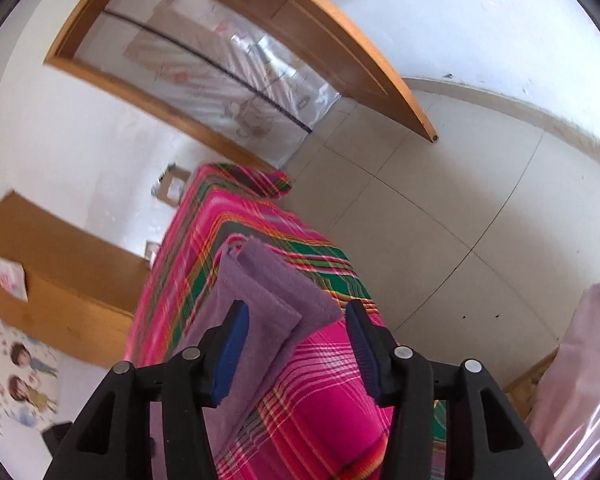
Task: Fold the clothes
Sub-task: 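Grasp the folded purple sweatpants with the right tool and lift it off the bed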
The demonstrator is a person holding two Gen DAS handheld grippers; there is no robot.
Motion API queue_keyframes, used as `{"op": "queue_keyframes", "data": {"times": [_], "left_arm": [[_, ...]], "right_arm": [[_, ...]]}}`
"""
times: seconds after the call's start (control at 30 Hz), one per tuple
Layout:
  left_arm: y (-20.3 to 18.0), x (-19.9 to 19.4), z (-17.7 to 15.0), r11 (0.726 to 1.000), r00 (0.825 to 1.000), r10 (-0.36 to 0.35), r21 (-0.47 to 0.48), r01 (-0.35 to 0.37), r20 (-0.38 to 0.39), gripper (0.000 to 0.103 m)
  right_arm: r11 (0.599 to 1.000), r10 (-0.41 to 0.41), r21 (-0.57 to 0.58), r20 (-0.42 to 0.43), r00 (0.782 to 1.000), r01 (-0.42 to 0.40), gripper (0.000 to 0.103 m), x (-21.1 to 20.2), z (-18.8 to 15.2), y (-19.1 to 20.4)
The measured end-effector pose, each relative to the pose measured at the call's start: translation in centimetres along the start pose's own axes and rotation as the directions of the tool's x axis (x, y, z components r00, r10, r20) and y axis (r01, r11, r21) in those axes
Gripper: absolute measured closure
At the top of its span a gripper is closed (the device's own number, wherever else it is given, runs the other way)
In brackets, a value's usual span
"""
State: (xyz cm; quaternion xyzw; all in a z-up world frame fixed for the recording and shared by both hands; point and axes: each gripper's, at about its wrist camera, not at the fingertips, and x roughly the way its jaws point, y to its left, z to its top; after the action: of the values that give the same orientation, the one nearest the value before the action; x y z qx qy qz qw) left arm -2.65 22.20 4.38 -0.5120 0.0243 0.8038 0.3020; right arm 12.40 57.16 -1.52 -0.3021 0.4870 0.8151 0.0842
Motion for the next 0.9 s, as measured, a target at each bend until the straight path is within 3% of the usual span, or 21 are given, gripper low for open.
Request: {"op": "queue_keyframes", "data": {"times": [0.27,0.43,0.5,0.67,0.9], "left_arm": [[-0.7,0.4,0.1,1.0,1.0,0.004,0.009,-0.004,-0.009,0.054],[-0.7,0.4,0.1,1.0,1.0,0.009,0.012,-0.009,-0.01,0.054],[-0.8,0.5,0.2,1.0,1.0,0.009,0.011,-0.009,-0.01,0.054],[-0.9,0.6,0.2,1.0,1.0,0.015,0.011,-0.014,-0.01,0.054],[-1.0,0.6,0.3,1.0,1.0,0.022,0.012,-0.022,-0.01,0.054]], "right_arm": [[0.988,0.123,0.11,-0.089,0.988,-0.113,0.048,2.0,-0.2,-0.5],[0.99,0.104,0.107,-0.111,0.988,-0.092,0.048,3.2,-0.3,0.2],[0.991,0.1,0.095,-0.105,0.989,-0.09,0.053,3.2,-0.2,0.5],[1.0,0.006,0.005,-0.067,0.998,-0.005,0.089,2.5,-0.5,1.5],[0.985,-0.061,-0.162,0.036,0.998,0.066,0.095,0.8,-0.9,4.2]]}}
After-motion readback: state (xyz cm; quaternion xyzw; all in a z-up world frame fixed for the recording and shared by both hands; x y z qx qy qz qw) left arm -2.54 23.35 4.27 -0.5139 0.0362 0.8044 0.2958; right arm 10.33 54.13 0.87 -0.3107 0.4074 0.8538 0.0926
